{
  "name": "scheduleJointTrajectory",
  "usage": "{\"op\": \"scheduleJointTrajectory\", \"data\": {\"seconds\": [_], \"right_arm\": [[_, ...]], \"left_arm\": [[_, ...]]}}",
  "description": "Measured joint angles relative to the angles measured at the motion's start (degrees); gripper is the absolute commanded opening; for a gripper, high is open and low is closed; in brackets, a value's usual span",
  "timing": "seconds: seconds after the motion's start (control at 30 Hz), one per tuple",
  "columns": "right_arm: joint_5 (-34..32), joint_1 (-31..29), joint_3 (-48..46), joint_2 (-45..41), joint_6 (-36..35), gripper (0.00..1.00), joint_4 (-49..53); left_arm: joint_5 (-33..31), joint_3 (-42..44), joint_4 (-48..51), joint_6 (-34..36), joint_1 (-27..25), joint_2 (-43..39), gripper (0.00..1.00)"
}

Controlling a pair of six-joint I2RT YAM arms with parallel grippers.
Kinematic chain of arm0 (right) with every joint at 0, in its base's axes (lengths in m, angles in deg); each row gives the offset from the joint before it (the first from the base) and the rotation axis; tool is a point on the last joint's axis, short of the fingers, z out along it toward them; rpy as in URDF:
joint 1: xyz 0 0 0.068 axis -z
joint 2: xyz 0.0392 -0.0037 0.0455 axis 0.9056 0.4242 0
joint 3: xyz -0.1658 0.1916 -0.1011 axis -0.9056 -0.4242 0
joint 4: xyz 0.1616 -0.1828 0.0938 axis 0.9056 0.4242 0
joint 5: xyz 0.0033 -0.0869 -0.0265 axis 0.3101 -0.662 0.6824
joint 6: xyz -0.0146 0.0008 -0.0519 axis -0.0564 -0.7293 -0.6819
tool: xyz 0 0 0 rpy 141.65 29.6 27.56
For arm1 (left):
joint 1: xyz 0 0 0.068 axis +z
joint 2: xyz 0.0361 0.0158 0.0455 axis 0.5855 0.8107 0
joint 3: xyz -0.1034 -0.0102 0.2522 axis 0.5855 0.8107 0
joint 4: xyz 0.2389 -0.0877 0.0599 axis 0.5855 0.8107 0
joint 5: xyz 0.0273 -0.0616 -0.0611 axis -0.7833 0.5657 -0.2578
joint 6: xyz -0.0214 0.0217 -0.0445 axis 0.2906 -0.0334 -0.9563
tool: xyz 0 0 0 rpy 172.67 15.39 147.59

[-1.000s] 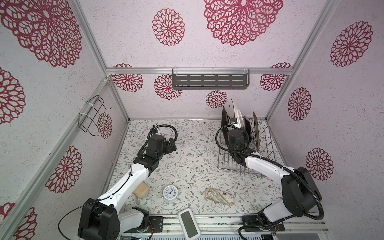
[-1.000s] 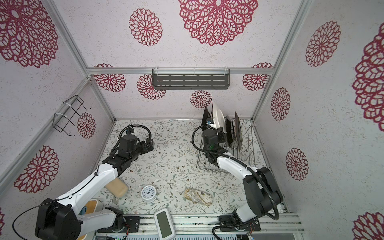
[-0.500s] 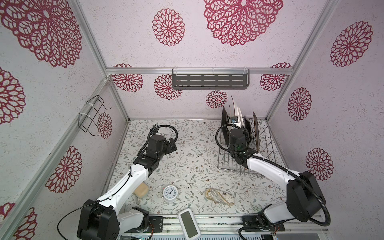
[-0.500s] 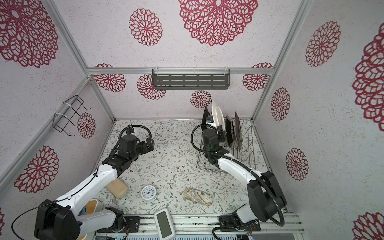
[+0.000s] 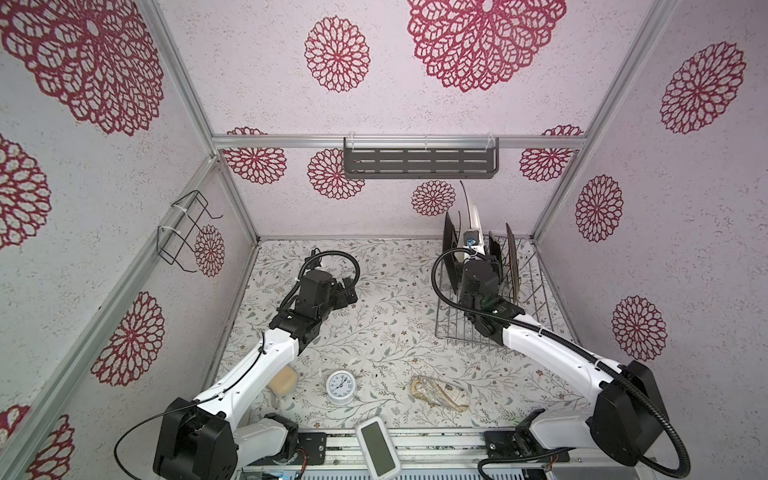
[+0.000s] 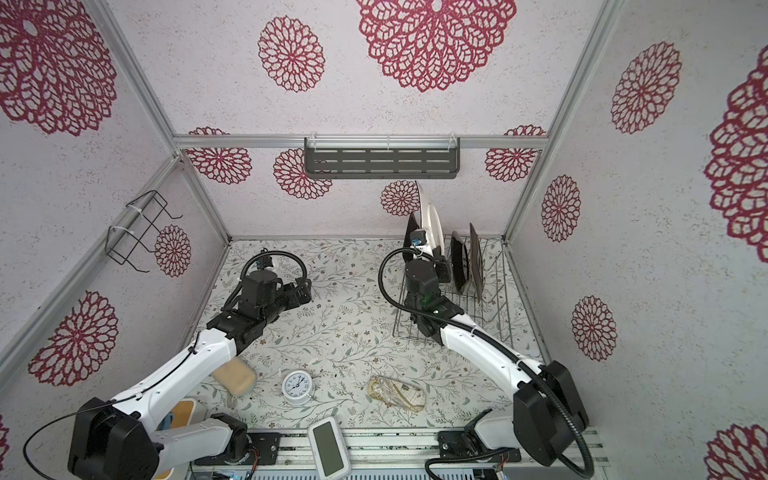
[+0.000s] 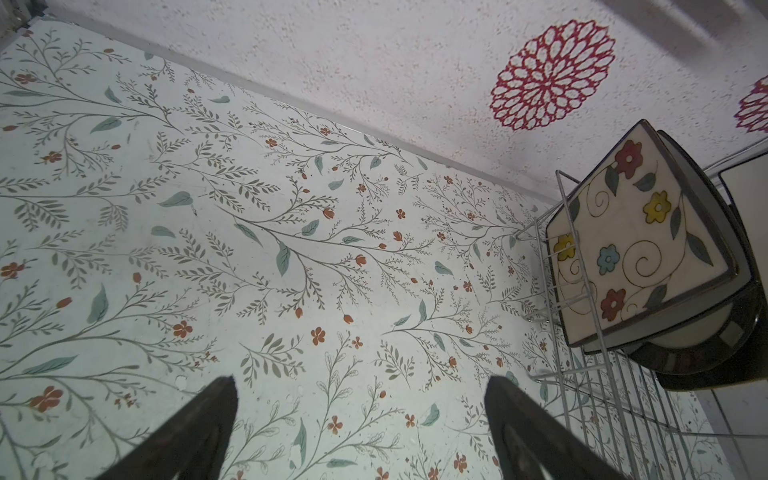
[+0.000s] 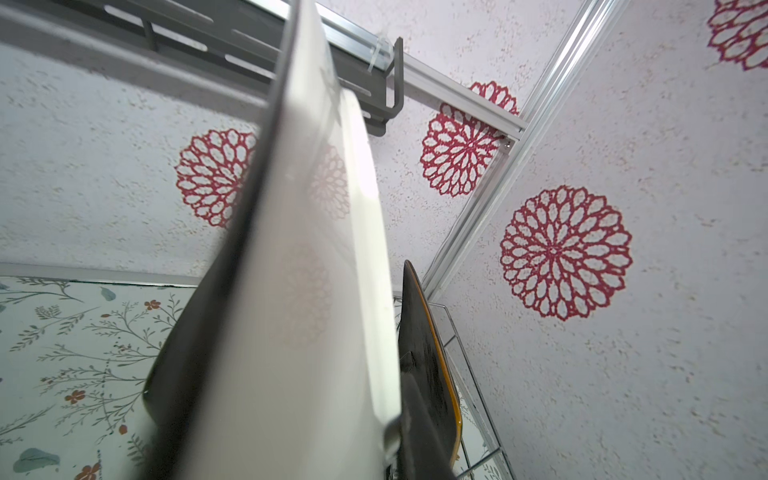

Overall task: Unload the plates from the dish rack
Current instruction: 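Tilt the white plate toward the left gripper while the left gripper grasps its edge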

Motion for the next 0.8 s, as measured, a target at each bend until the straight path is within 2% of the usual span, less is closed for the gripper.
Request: {"op": "scheduleJointTrajectory", "data": {"seconds": [0.43, 0.8], "right_arm": [[1.42, -3.78, 1.60, -9.77, 7.21, 0.00, 6.16], [10.73, -3.93, 1.60, -16.44, 20.70, 0.00, 13.70]], "left_arm": [[0.79, -0.33, -0.22, -0.98, -1.46, -1.53, 0.98], [4.39, -0.33, -2.47, -4.59, -1.51, -2.47, 0.98]]}}
